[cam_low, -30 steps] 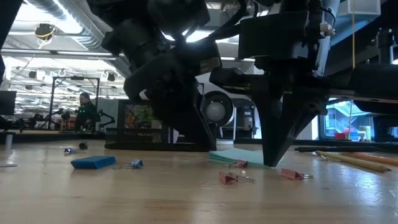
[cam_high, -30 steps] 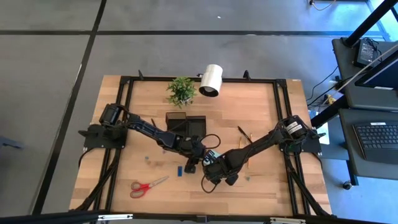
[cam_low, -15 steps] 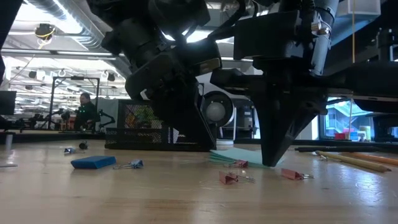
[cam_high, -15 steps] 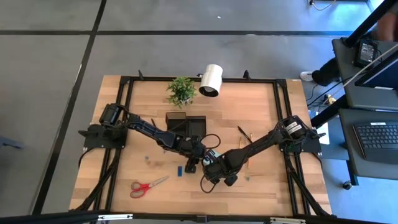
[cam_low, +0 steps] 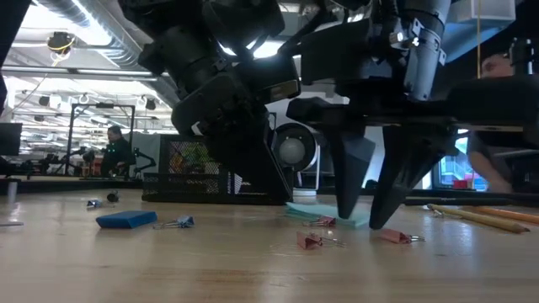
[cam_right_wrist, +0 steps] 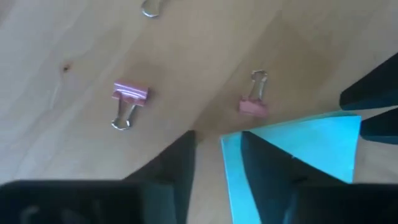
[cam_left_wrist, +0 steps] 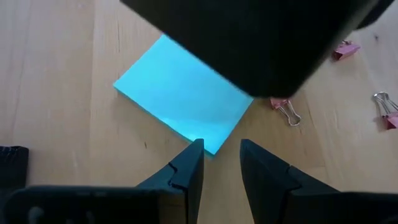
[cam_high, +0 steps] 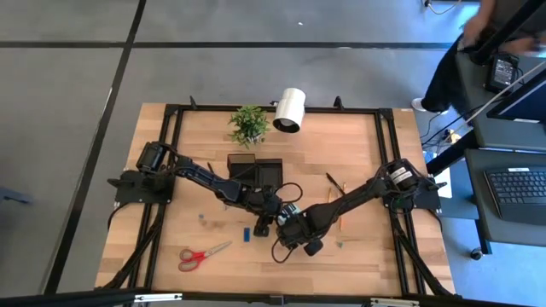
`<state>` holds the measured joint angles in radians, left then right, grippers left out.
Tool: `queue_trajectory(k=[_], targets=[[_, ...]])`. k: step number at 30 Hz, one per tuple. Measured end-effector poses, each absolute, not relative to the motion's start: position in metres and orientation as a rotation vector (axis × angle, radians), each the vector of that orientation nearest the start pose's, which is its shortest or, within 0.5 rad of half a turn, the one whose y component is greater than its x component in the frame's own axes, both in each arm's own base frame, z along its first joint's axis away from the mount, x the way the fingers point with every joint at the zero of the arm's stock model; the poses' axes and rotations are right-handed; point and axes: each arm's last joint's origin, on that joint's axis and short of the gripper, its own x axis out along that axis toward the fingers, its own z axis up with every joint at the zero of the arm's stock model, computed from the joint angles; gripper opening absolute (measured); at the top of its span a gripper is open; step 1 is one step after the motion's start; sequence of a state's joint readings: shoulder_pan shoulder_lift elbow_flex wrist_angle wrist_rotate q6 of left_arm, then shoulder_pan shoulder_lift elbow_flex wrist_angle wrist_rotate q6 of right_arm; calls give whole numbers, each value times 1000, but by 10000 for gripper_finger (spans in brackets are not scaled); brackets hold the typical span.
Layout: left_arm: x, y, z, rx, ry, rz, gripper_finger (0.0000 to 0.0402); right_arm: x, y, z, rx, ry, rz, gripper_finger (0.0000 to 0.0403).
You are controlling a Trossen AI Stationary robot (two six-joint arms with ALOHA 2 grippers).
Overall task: Pick and place office supplies into organizer
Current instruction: Put the blue sticky note into the black desk organizer
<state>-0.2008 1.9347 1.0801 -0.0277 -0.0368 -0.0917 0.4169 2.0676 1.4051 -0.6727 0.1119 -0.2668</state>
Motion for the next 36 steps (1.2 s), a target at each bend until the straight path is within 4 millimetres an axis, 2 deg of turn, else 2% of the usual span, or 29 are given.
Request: queue_trajectory(k=[6,13,18,22,27,36], targets=[[374,-75,130,19,882,-114,98,368,159,144,-550,1283,417,184],[374,-75,131,16,879,-113,98,372,160,155,-464,1287,355,186],[375,-75,133,15,867,-115,98,365,159,176,-371,1276,332,184],[374,-75,130,16,882,-117,98,361,156,211,-320,1170,295,184],[375,-75,130,16,875,-114,98,349,151,237,-257,1145,254,184],[379,-71,111,-5,911,-88,98,336,145,245,-193,1221,190,183]])
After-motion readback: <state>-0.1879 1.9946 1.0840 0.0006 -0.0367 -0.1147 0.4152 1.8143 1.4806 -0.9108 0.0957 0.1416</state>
